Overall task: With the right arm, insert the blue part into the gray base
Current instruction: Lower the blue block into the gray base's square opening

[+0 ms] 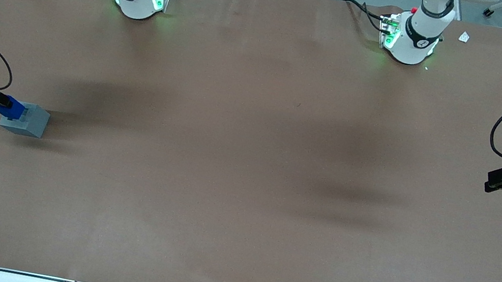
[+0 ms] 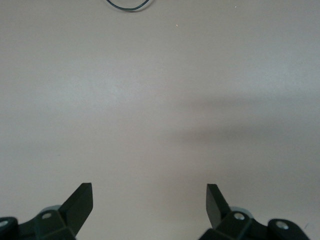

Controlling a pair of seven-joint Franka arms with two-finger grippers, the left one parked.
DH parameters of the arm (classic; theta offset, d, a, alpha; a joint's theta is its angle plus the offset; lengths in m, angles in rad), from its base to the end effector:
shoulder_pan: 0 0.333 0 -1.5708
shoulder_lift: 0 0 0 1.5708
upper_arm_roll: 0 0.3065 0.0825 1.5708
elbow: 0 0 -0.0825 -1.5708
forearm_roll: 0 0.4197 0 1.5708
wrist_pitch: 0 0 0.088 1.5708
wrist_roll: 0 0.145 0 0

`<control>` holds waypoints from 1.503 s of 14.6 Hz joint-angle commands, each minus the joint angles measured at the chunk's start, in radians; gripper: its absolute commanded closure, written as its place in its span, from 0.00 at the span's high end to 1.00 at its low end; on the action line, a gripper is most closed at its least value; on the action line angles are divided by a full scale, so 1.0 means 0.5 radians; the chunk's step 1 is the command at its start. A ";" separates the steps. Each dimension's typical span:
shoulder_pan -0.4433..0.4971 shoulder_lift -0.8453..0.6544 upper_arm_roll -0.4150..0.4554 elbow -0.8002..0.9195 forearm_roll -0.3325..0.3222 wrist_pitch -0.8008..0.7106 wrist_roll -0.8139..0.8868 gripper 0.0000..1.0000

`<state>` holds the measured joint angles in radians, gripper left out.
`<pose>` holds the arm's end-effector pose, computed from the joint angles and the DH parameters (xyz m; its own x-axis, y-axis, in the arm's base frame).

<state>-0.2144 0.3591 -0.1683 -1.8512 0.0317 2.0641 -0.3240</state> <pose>0.5930 -0.2336 0.2534 0.9873 -0.0676 -0.1435 -0.0702 -0.9974 -0.0130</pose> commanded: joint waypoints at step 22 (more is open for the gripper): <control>-0.062 0.144 0.027 0.073 -0.017 0.029 -0.159 0.42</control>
<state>-0.2250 0.4220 -0.1681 -1.8324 0.0317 2.0800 -0.3871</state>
